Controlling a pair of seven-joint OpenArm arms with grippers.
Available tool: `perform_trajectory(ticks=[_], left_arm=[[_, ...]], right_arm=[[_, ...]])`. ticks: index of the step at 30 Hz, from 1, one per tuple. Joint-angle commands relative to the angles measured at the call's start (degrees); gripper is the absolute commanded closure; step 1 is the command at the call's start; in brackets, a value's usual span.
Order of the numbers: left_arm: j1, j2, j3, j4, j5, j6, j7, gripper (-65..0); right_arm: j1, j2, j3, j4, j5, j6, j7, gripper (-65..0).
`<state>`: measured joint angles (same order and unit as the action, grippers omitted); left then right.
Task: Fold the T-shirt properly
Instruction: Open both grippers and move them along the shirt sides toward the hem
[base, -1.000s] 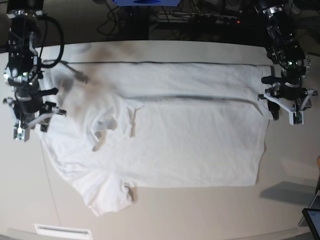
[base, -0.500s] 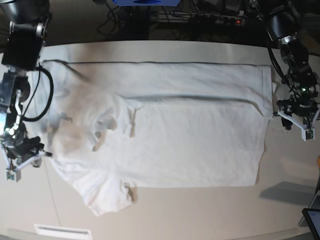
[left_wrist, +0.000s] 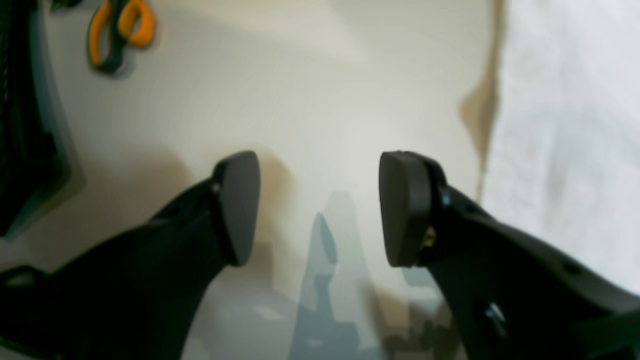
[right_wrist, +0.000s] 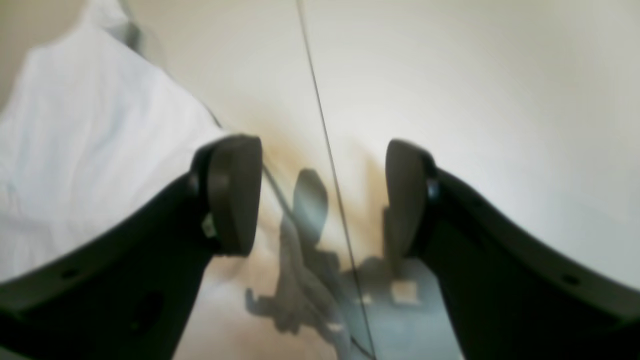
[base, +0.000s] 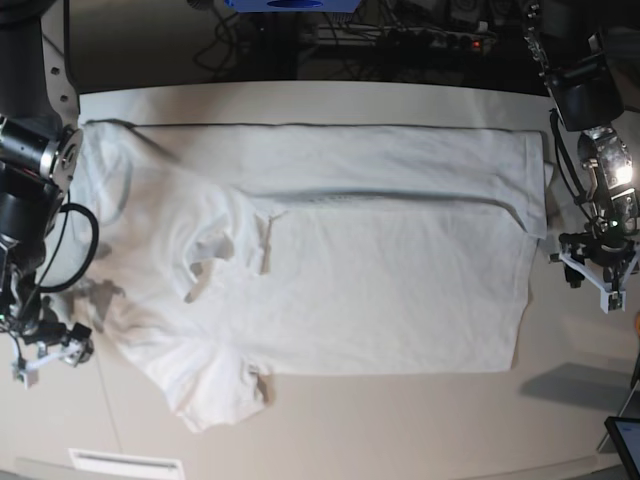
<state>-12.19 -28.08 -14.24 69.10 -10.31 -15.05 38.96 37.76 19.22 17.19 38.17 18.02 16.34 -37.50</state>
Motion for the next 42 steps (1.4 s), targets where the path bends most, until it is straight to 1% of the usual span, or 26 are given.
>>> perform_trajectory(ticks=[1,2,4,6,13,16,21,29,31,34,37,41,42], left_arm=[[-1.40,-1.33,-0.40,1.01,-0.02,0.32,-1.38,-37.1],[-1.57,-1.33,-0.40,0.83,-0.02,0.32,-1.38,-37.1],[-1.57,-1.33,-0.40,0.75,-0.02,0.32,-1.38,-37.1],[-1.57,-1.24,-0.40,0.83,-0.02,0.32,-1.38,-37.1],[-1.05,-1.24,-0.40,0.66,-0.02,0.32,-1.38,-37.1],[-0.96,-1.24,-0.31,0.66,-0.02,0.32,-1.38,-37.1],[-0.96,-1.24,-0.31,0.66,-0.02,0.32,-1.29,-37.1],[-0.96,-0.98,-0.31,0.66,-0.02,0.32,-1.29,-37.1],[-0.96,-0.36,-0.31,0.66,-0.02,0.32,-1.29,-37.1],[-0.96,-0.36,-0.31,0.66,-0.02,0.32,-1.20,-37.1],[-0.96,-0.36,-0.31,0.66,-0.02,0.32,-1.20,-37.1],[-0.96,-0.45,-0.31,0.57,-0.02,0.32,-1.20,-37.1],[-0.96,-0.45,-0.31,0.57,-0.02,0.32,-1.20,-37.0]], right_arm=[[2.11,1.22,0.08,0.29,0.92,0.67,1.58,-38.9],[2.11,1.30,0.08,-0.59,0.92,1.82,1.76,-39.2],[2.37,1.22,0.08,-3.93,0.92,5.60,1.94,-39.3],[2.81,1.04,0.08,-6.83,0.92,8.23,2.46,-39.3],[2.73,-0.19,0.08,-7.18,0.92,8.32,3.08,-39.6],[2.73,-1.07,0.08,-7.18,0.92,8.32,3.08,-43.7],[2.81,-1.51,0.08,-7.18,0.92,8.41,3.43,-44.7],[3.34,-1.86,0.08,-7.18,0.92,8.50,3.61,-44.1],[3.43,-2.74,0.08,-7.18,0.92,8.50,3.61,-44.1],[3.52,-3.36,0.08,-7.18,0.92,8.50,3.69,-44.0],[3.52,-3.88,0.08,-7.18,0.92,8.50,5.63,-44.0],[3.25,-4.06,0.08,-7.27,0.84,8.50,5.89,-43.8],[3.25,-4.06,0.08,-7.27,0.84,8.50,5.89,-42.7]])
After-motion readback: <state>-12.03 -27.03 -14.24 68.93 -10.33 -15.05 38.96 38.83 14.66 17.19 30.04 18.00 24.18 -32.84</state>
